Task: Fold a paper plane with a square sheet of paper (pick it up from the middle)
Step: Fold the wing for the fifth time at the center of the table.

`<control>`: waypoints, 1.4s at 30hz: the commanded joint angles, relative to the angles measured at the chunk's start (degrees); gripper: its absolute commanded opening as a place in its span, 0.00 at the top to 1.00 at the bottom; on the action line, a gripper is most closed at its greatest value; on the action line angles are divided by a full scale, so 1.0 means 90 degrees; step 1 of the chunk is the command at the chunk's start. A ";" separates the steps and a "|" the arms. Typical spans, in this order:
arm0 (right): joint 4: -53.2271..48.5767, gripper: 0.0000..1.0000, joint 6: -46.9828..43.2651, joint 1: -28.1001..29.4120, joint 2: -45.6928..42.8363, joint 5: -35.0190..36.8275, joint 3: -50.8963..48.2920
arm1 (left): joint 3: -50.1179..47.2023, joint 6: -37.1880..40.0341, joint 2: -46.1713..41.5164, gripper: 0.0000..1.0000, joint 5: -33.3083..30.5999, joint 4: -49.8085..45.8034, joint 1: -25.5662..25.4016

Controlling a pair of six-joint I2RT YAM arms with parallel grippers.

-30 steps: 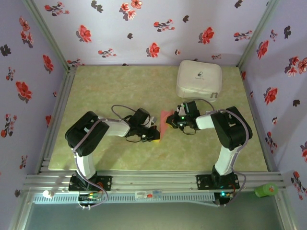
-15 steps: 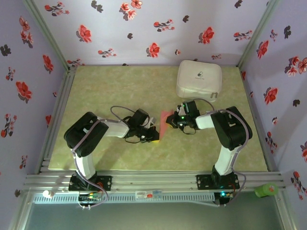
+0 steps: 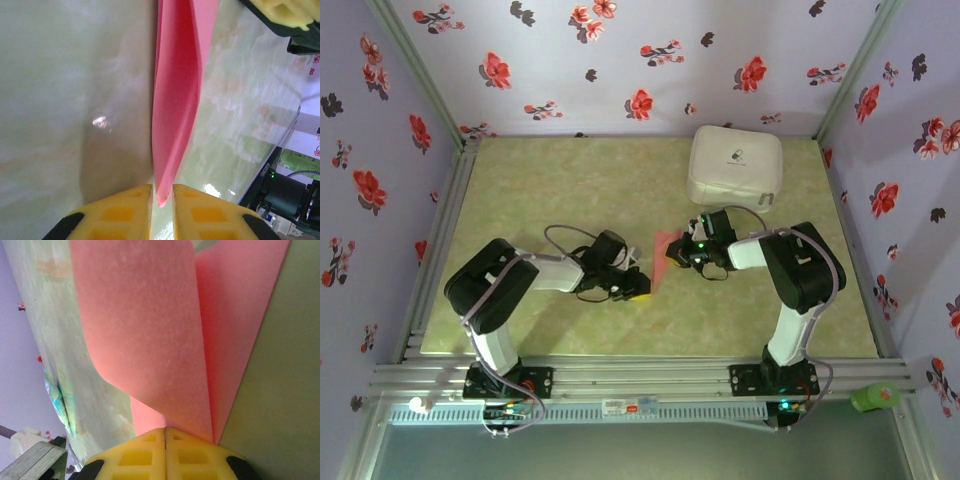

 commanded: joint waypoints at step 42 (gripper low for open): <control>-0.0428 0.94 -0.0111 0.0010 0.0227 0.0494 0.0014 | 0.1358 0.0540 0.1005 1.00 -0.0154 -0.0965 -0.0133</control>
